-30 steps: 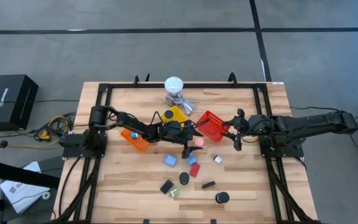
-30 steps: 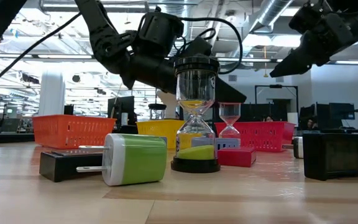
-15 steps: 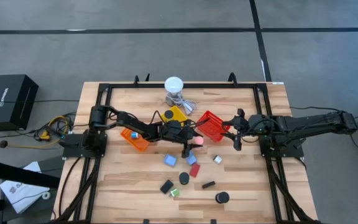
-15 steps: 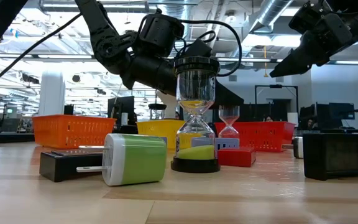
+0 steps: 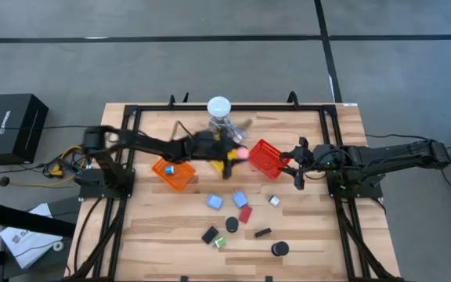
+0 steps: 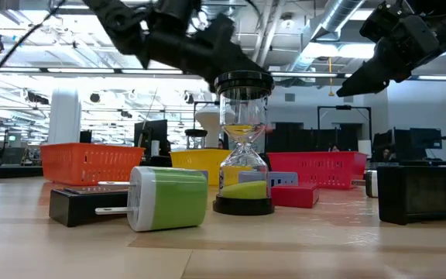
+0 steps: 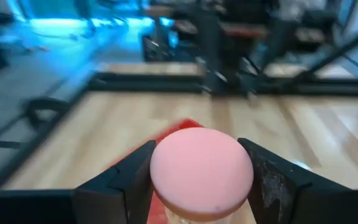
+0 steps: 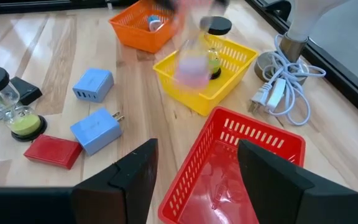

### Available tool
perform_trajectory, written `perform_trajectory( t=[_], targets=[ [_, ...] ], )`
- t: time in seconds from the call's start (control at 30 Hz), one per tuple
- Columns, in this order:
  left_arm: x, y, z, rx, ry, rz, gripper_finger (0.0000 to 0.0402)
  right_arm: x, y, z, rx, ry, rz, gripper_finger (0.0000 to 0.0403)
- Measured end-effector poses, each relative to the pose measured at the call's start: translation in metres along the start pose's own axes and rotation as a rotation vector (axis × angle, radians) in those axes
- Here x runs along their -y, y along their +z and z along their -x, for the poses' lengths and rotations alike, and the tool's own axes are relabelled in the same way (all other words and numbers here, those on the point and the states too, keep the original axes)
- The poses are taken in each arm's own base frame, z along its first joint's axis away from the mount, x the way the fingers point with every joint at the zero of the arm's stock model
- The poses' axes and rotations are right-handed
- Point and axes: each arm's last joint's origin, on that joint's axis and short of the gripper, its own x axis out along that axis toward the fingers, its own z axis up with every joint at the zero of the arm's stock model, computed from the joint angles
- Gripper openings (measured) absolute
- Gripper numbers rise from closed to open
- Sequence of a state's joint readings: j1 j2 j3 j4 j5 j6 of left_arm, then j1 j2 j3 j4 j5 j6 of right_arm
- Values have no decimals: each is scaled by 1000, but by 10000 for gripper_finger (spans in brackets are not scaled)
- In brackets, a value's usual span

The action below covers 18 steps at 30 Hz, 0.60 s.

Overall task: Pick & Place Office items
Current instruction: Put the pink hourglass into the yellow basket

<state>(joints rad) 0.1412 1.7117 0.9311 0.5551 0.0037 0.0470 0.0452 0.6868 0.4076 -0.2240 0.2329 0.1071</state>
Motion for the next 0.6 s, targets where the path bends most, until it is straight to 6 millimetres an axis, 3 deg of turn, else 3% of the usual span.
perform_trajectory(
  t=[0.13,0.27,0.6],
  targets=[
    [-19,3,29,18,65,25,198,0,0,0,0,0,-17,211],
    [-35,-8,48,5,147,76,194,0,0,0,2,0,-18,211],
    [-41,-38,38,-6,210,107,194,1,6,0,63,-2,10,211]
  ],
)
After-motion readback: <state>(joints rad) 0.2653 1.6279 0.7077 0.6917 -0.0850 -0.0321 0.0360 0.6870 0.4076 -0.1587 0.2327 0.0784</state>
